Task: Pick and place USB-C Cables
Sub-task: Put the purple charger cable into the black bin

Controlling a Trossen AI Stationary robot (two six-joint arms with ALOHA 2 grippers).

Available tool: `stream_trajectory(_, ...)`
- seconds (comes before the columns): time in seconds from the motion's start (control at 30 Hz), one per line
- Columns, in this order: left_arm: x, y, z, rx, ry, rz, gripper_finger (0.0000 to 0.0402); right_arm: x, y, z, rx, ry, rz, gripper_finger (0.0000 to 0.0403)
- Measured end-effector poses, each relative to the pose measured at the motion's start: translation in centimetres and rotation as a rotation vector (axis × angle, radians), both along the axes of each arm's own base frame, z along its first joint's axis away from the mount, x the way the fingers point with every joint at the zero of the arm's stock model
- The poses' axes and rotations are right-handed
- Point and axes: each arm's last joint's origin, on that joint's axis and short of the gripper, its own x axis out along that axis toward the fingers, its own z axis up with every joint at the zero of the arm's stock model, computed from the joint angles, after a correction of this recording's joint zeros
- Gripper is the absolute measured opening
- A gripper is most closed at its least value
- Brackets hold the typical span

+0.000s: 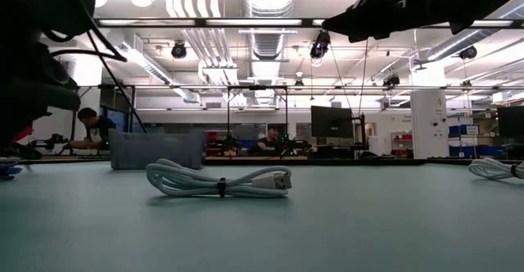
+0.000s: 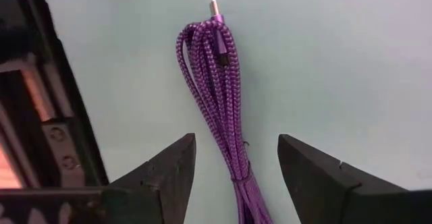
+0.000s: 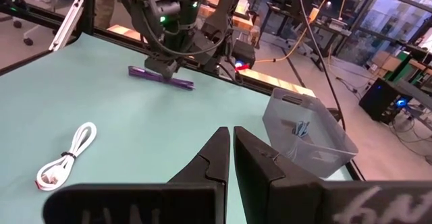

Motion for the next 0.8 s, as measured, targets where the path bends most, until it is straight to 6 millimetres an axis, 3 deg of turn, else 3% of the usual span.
stream_trajectory(0.53, -0.8, 0.1, -2.0, -0.001, -0.032, 0.019, 0.013, 0.0, 0.0, 0.0, 0.002, 0.002, 0.0, 0.0013)
stream_trajectory(0.8, -0.7, 0.1, -2.0, -0.003, -0.048, 0.032, 0.0059, 0.0, 0.0, 0.0, 0.002, 0.002, 0.0, 0.0013)
